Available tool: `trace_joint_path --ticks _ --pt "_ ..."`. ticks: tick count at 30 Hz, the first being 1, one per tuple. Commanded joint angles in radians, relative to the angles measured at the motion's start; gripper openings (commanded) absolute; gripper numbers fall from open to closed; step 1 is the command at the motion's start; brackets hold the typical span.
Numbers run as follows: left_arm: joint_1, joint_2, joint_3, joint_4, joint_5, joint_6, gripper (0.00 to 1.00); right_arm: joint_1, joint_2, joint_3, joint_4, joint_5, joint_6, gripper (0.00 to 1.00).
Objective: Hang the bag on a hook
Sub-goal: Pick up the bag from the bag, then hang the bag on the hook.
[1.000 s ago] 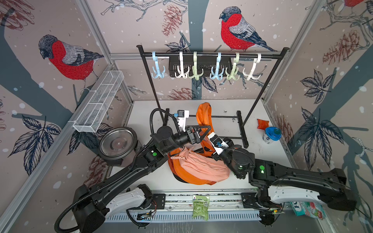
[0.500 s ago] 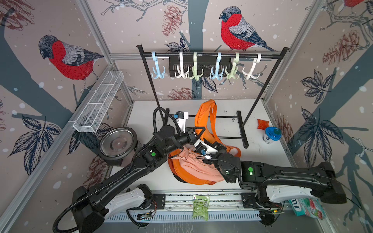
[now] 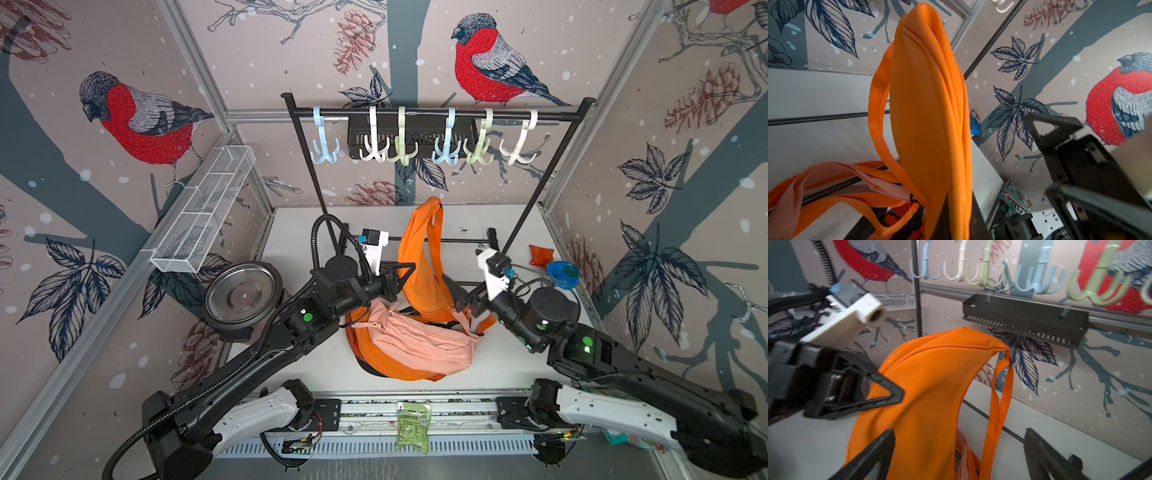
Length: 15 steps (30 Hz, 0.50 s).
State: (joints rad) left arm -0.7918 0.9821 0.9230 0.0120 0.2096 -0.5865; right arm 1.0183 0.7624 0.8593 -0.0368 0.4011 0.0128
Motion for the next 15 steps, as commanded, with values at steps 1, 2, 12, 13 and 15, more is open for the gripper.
trace_joint_path --ticks 1,2,12,13,15 --pt "0.004 -0.022 0.008 0.032 0.038 0.063 0.0 -0.209 -0.019 -0.047 -0.002 -0.234 0.2 0.97" --pt "0.005 -0.026 0.008 0.038 0.049 0.068 0.0 -0.302 -0.02 -0.072 0.008 -0.336 0.238 0.97" --pt "0.006 -0.051 0.002 0.076 0.119 0.068 0.0 -0.777 0.053 -0.343 0.339 -0.922 0.478 0.99" --pt "0.006 -0.053 0.002 0.079 0.124 0.068 0.0 -0.783 0.067 -0.353 0.353 -0.927 0.476 1.0" --pt "0.006 -0.06 0.004 0.081 0.139 0.073 0.0 -0.788 0.108 -0.373 0.391 -0.946 0.47 1.0"
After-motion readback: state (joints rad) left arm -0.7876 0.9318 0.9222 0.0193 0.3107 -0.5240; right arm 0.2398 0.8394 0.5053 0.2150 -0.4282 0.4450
